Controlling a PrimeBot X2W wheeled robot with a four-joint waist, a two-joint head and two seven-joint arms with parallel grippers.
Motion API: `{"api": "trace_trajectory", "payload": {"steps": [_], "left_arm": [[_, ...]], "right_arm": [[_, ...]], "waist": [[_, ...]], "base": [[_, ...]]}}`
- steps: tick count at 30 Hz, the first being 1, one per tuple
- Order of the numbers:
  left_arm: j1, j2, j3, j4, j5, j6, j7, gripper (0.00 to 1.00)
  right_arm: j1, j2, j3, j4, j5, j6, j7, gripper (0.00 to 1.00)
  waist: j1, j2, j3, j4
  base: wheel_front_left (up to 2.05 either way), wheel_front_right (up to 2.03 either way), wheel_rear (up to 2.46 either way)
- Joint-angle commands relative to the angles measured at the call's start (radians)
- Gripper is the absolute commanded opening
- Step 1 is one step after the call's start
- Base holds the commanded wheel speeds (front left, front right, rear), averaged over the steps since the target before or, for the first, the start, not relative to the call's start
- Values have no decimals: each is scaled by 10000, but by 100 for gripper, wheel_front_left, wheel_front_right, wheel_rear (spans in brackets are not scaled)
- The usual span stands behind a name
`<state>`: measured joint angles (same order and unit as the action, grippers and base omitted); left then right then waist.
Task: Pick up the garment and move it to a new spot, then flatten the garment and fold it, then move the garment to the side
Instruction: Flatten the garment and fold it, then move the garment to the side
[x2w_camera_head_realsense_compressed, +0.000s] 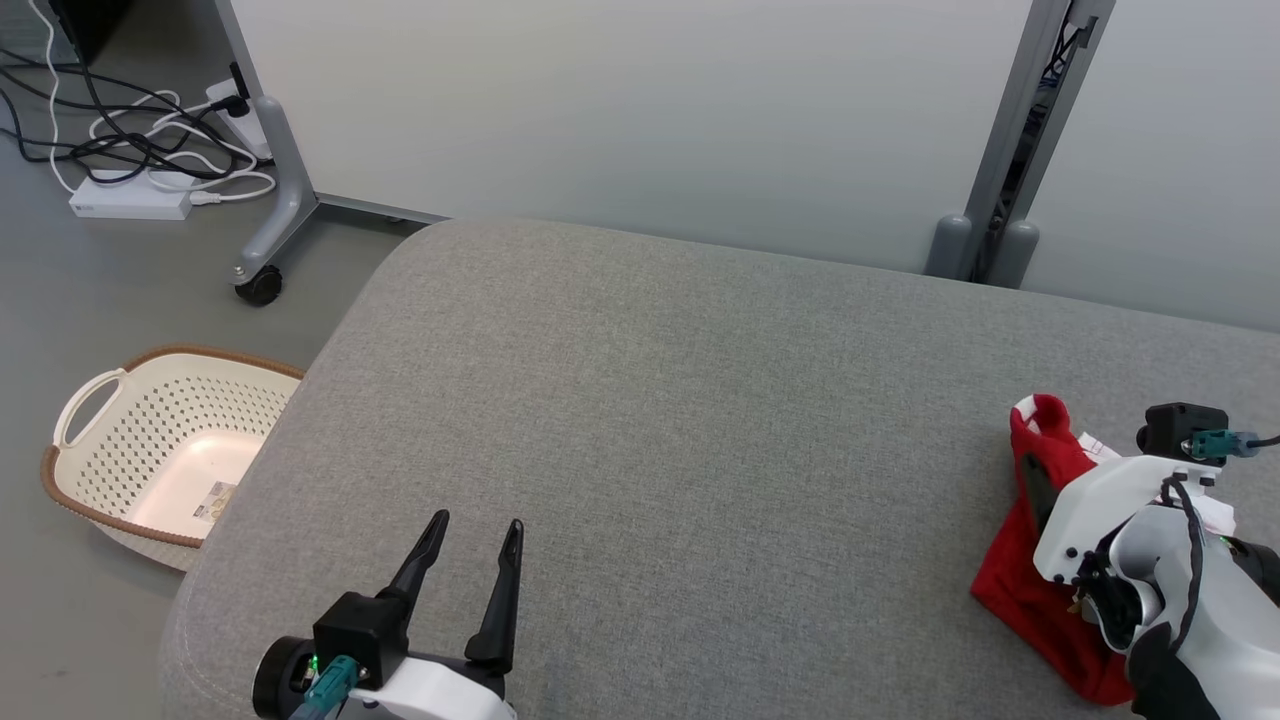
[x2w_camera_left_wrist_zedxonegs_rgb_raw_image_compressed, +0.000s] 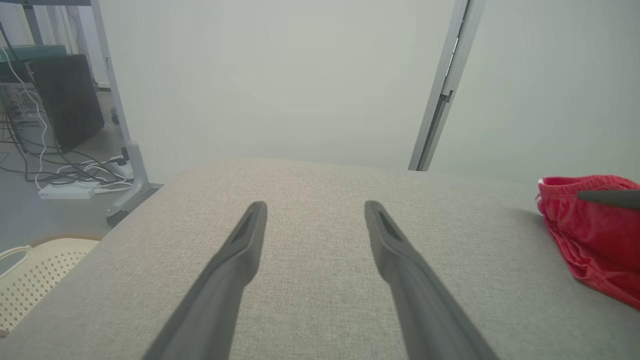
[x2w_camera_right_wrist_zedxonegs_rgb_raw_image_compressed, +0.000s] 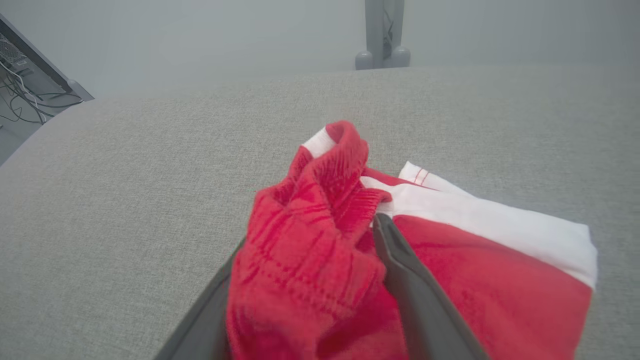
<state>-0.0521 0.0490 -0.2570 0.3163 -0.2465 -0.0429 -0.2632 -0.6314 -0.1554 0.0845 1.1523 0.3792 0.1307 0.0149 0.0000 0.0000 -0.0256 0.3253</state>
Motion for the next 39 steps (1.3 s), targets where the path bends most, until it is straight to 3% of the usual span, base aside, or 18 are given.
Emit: {"api": "trace_trajectory", "payload": {"steps": [1, 13, 24, 29, 33, 37, 39], "left_arm": [[-54, 41, 51, -5, 46, 35, -6, 100], [73, 38, 232, -3, 184, -1, -6, 100], [-61, 38, 525, -270, 282, 8, -6, 100], [-196, 40, 849, -789, 252, 98, -6, 100], [-186, 40, 1102, -1409, 207, 199, -6, 100], [-45, 38, 1343, -2024, 184, 232, -6, 100], [61, 38, 1457, -2315, 212, 205, -4, 100]], "right_arm": [[-153, 18, -24, 76, -33, 0, -81, 100], [-128, 433, 198, -428, -105, 0, -141, 100], [188, 246, 572, -2986, 596, 0, -1339, 100], [873, -235, 430, -4556, 335, 0, -2345, 100], [1833, -454, -242, -6065, 72, -2, -2740, 100], [3129, -259, -1127, -8000, -535, 0, -2814, 100], [4269, 283, -1911, -9400, -970, 0, -2803, 100]], "waist": [[0, 0, -25, -6], [0, 0, -359, -229], [0, 0, -569, -514], [0, 0, -611, -777], [0, 0, -600, -989], [0, 0, -549, -1215], [0, 0, -509, -1341]], "base": [[0, 0, 0], [0, 0, 0], [0, 0, 0], [0, 0, 0], [0, 0, 0], [0, 0, 0], [0, 0, 0]]}}
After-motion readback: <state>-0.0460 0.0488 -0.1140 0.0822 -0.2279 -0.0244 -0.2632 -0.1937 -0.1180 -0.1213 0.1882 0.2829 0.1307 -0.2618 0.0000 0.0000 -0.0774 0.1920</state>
